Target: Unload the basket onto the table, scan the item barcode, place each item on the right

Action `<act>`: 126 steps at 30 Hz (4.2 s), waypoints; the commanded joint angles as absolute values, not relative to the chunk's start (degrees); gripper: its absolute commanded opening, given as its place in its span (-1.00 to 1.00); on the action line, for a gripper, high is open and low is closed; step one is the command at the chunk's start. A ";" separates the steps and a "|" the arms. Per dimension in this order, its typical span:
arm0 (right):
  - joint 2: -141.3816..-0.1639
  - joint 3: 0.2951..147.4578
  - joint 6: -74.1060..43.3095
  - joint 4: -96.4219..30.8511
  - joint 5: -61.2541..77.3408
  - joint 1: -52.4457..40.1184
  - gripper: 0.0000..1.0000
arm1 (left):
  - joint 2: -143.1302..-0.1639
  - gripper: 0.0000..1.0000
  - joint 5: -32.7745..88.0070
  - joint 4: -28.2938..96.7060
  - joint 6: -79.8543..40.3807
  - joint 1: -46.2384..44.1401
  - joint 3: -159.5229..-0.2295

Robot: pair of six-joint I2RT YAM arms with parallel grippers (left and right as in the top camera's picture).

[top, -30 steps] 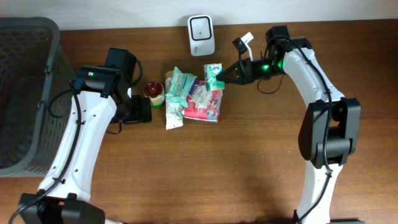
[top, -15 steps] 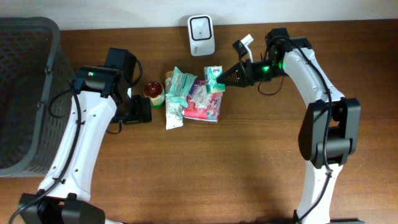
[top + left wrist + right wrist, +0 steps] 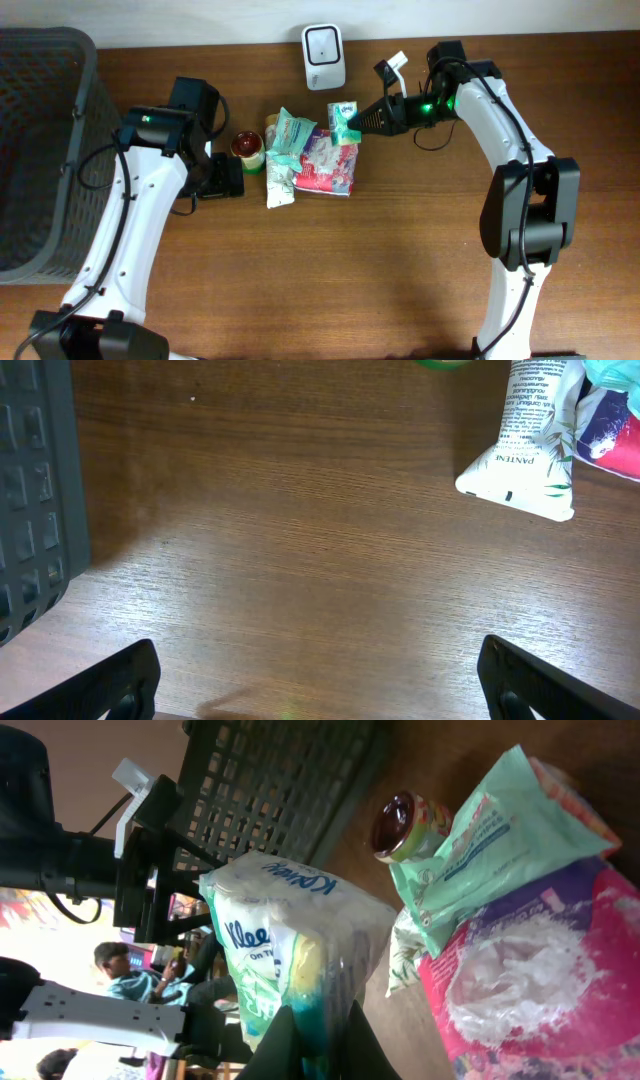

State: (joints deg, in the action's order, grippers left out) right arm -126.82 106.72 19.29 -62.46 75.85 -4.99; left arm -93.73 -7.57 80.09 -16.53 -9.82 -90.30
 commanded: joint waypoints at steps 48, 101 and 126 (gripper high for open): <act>-127.11 119.44 -7.99 -42.57 5.06 -7.70 -0.92 | -92.88 0.98 -7.99 80.14 -17.10 -9.67 -90.04; -140.88 119.15 42.46 -9.26 -11.00 -20.32 -0.92 | -92.88 0.98 -7.99 80.14 -17.10 -9.67 -90.04; -133.36 122.04 -21.71 -43.42 -6.39 33.01 -0.92 | -92.88 0.98 -7.99 80.14 -17.10 -9.67 -90.04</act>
